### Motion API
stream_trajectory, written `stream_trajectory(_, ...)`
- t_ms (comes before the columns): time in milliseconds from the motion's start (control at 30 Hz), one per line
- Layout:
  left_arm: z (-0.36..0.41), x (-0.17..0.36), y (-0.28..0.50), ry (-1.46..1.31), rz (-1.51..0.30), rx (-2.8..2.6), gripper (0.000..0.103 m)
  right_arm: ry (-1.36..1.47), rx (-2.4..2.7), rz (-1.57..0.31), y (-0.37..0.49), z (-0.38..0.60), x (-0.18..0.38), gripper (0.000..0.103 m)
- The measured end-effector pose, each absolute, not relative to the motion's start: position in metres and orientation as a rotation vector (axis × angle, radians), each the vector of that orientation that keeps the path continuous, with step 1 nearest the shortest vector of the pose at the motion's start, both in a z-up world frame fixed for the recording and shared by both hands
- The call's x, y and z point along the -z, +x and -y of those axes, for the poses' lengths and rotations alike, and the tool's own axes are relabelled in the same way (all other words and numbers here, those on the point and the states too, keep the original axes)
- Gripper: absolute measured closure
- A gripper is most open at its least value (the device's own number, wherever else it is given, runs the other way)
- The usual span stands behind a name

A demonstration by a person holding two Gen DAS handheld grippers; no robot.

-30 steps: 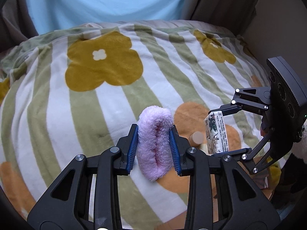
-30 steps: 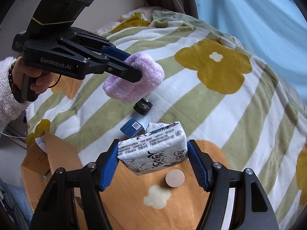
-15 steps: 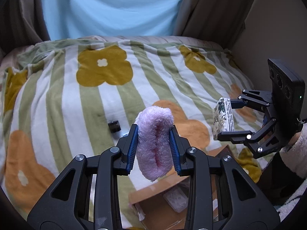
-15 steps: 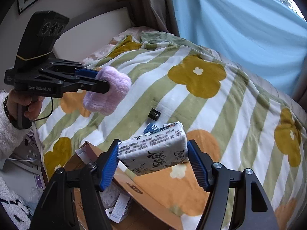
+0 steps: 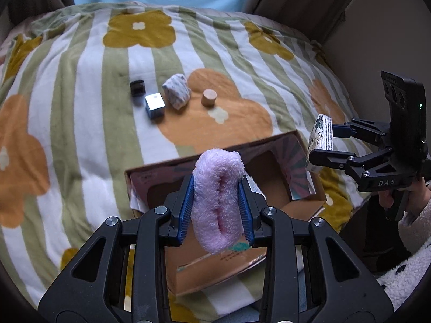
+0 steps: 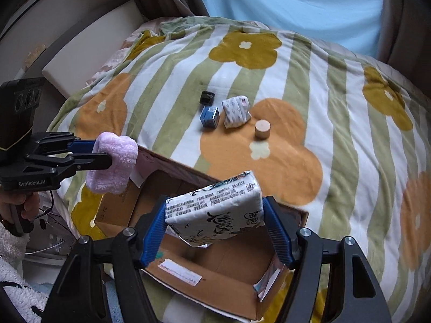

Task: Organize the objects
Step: 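Release the pink sock into the box with left tool while right tool releases the pack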

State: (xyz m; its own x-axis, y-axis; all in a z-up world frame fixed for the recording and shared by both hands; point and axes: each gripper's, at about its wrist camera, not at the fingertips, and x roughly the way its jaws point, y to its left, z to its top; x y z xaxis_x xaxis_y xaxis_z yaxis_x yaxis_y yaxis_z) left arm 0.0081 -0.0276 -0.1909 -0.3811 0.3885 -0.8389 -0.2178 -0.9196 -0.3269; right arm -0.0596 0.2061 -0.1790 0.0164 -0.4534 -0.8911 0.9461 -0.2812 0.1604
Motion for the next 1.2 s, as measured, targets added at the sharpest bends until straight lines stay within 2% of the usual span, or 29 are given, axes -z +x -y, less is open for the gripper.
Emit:
stream_trajectory(367, 0.013, 0.246, 0.028, -1.595, 0.273, -2.27, 0.074, 1.318, 1.621, -0.551, -0.059, -0.245, 0.237, 0.038)
stream_trajectory(867, 0.004, 0.246, 0.024, -1.608, 0.129, -2.274, 0.074, 1.362, 1.624, -0.588, -0.051, -0.243, 0.247, 0.038)
stream_trajectory(967, 0.003, 0.249, 0.022, -1.649, 0.123, -2.276, 0.071, 1.377, 1.622, -0.576, -0.051, -0.243, 0.249, 0.036)
stream_trajectory(1000, 0.003, 0.25, 0.022, -1.651, 0.118, -2.28, 0.061, 1.384, 1.626, -0.564, -0.052, -0.242, 0.25, 0.033)
stream_trajectory(1033, 0.002, 0.249, 0.022, -1.645, 0.119, -2.28, 0.028, 1.391, 1.632, -0.552, -0.052, -0.242, 0.251, 0.029)
stream_trajectory(1067, 0.003, 0.248, 0.022, -1.638, 0.12, -2.286, 0.006, 1.396, 1.642, -0.541, -0.053, -0.242, 0.25, 0.022)
stream_trajectory(1100, 0.003, 0.245, 0.023, -1.612, 0.121, -2.3, 0.0, 1.405, 1.655, -0.534, -0.054, -0.242, 0.251, 0.019)
stream_trajectory(1200, 0.0, 0.249, 0.022, -1.604, 0.122, -2.292, 0.0, 1.448, 1.657, -0.565, -0.057, -0.242, 0.255, 0.018)
